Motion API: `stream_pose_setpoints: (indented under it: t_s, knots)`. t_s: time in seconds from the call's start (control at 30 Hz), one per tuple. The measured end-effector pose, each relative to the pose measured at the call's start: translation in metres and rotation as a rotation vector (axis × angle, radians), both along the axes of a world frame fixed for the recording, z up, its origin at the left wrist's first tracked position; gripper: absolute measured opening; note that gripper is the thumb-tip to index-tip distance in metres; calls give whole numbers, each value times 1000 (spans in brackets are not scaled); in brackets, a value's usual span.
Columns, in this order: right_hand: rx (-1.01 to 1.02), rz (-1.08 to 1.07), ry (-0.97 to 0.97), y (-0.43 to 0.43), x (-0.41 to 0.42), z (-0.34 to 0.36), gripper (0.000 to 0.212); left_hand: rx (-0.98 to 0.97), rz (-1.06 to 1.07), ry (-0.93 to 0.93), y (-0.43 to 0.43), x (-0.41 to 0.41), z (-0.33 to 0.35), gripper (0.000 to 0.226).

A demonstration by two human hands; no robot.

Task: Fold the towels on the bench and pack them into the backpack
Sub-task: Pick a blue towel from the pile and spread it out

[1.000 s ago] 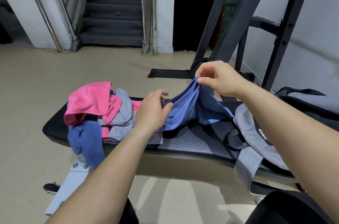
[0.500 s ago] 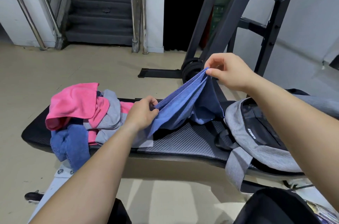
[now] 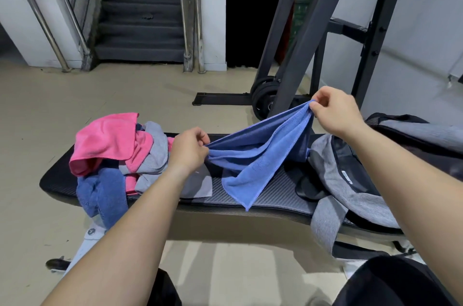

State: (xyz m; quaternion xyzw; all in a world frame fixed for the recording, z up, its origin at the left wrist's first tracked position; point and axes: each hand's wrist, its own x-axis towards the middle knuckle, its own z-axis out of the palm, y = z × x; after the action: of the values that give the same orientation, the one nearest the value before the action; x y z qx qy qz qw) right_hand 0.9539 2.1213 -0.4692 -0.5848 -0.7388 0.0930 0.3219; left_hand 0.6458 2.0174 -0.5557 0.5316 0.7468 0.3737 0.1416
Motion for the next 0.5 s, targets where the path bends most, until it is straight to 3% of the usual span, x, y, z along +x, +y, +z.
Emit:
stream_pose_setpoints:
  t_s: [0.2, 0.37, 0.5]
  knots:
    - [-12, 0, 8, -6, -4, -9, 11, -32, 40, 10, -3, -2, -1, 18]
    - [-48, -36, 92, -8, 2, -15, 11, -72, 32, -223, -4, -5, -7, 23]
    - [-65, 79, 63, -12, -2, -18, 11, -140, -84, -76, -2, 0, -24, 22]
